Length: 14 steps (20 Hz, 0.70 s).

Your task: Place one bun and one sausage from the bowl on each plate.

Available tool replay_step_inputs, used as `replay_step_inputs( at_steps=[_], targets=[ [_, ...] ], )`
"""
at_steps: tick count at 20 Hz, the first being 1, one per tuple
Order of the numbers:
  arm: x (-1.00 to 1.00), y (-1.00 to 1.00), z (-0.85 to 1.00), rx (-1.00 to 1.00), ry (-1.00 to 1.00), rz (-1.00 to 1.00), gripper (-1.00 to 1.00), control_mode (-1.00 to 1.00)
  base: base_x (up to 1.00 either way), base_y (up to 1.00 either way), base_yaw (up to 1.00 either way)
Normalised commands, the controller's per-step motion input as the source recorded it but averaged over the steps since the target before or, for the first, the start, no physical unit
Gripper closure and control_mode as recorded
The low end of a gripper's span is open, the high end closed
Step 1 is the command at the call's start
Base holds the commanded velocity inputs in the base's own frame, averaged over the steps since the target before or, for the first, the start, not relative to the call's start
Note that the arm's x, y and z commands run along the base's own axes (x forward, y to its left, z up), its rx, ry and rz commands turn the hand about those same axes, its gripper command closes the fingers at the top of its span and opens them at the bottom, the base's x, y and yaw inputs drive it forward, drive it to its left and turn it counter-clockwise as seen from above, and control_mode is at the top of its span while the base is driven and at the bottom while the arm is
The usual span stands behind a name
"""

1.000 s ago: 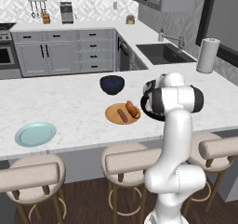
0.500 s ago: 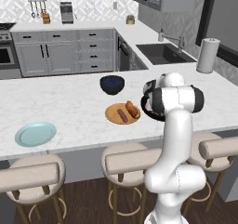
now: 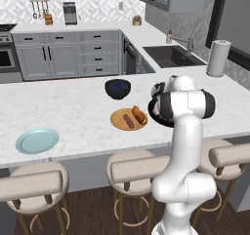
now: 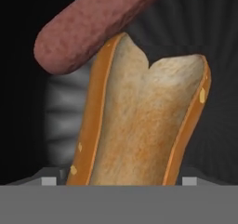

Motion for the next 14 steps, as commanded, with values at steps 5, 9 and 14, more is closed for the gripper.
replay_step_inputs(
  at_steps=[5, 9, 14],
  targets=[
    [-0.36, 0.00, 1.00, 0.00, 0.00, -0.01, 1.00, -1.00, 0.00, 0.00, 0.00],
    [-1.00, 0.00, 0.68, 0.00, 0.00, -0.04, 1.00, -1.00, 0.00, 0.00, 0.00],
    [-0.89, 0.71, 0.09, -0.08, -0.02, -0.01, 1.00, -1.00, 0.00, 0.00, 0.00]
  ],
)
